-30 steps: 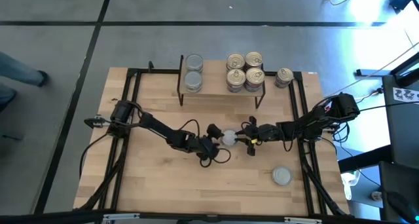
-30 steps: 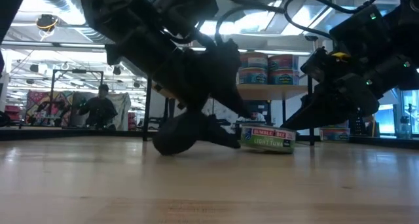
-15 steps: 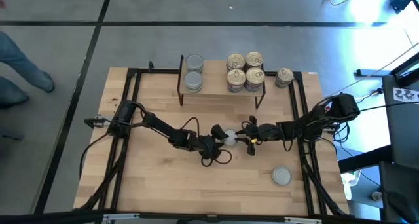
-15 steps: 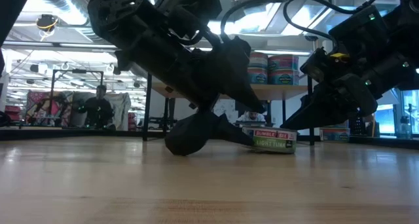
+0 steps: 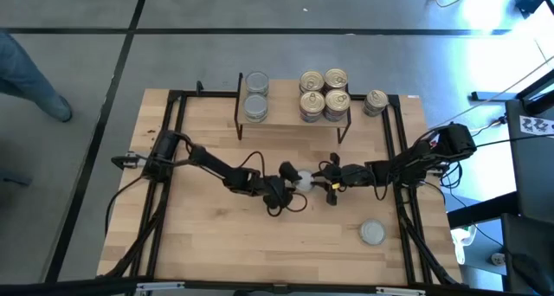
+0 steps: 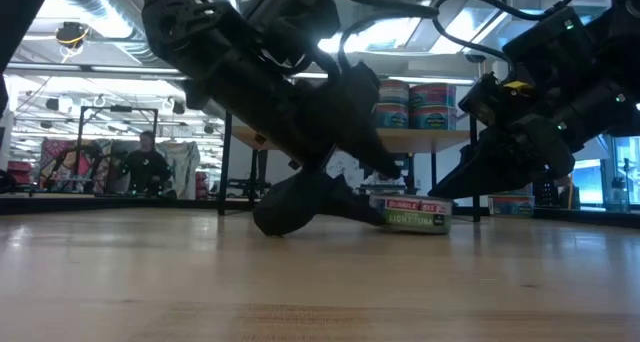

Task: Stack canned seafood by type on shelf
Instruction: Put the green white tuna can on the shelf

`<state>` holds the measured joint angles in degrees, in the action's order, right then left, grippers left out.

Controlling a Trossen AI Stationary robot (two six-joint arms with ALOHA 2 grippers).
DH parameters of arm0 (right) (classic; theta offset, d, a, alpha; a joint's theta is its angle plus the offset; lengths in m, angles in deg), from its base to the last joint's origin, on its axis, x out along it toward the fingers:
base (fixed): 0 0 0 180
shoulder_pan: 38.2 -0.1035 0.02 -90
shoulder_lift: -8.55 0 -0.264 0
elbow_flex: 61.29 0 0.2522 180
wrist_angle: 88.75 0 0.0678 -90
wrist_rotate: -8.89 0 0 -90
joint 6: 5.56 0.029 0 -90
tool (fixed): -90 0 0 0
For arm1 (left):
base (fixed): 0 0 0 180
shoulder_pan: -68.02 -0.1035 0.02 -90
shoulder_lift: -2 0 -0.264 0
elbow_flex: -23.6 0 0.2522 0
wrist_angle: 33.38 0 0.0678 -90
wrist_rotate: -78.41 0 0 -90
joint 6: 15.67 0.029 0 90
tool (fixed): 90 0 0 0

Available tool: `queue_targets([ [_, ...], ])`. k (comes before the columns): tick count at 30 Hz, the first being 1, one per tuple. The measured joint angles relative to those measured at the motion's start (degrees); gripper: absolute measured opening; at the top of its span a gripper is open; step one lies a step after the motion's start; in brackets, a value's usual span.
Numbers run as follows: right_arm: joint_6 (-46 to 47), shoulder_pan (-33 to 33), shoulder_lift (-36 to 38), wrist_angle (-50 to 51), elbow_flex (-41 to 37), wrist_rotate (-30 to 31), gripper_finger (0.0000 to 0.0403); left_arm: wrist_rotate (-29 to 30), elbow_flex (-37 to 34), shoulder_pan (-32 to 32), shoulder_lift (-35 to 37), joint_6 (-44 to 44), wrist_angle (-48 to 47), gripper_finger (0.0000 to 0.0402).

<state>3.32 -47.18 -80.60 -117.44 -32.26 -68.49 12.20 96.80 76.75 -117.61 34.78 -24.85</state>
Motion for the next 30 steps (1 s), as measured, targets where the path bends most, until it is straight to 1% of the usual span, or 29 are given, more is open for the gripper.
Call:
queue_targets([
  [4, 0.1, 0.0, 0.0, 0.2, 0.0, 1.0, 0.0127, 0.0, 0.0, -0.1, 0.0, 2.6, -0.4, 0.0288],
  [8, 0.3, 0.0, 0.0, 0.7, 0.0, 1.7, 0.0127, -1.4, 0.0, 0.4, 0.0, 3.8, -0.3, 0.0288],
  [16, 1.4, 0.0, 0.0, 2.4, 0.0, 5.3, 0.0127, -2.7, 0.0, -1.2, 0.1, 1.6, -1.7, 0.0288],
  [21, 1.4, 0.0, 0.0, 2.6, 0.0, 5.8, 0.0127, -3.4, -0.1, -2.5, 0.1, 0.0, -2.2, 0.0288],
  [27, 1.2, 0.0, -0.1, -1.0, -0.1, 4.1, 0.0127, -2.7, -0.1, -2.5, 0.1, -0.8, -2.0, 0.0288],
  [30, 1.2, 0.0, 0.7, -1.2, -0.1, 2.5, 0.0127, -0.4, -0.2, -1.4, 0.4, -0.5, -1.9, 0.0288],
])
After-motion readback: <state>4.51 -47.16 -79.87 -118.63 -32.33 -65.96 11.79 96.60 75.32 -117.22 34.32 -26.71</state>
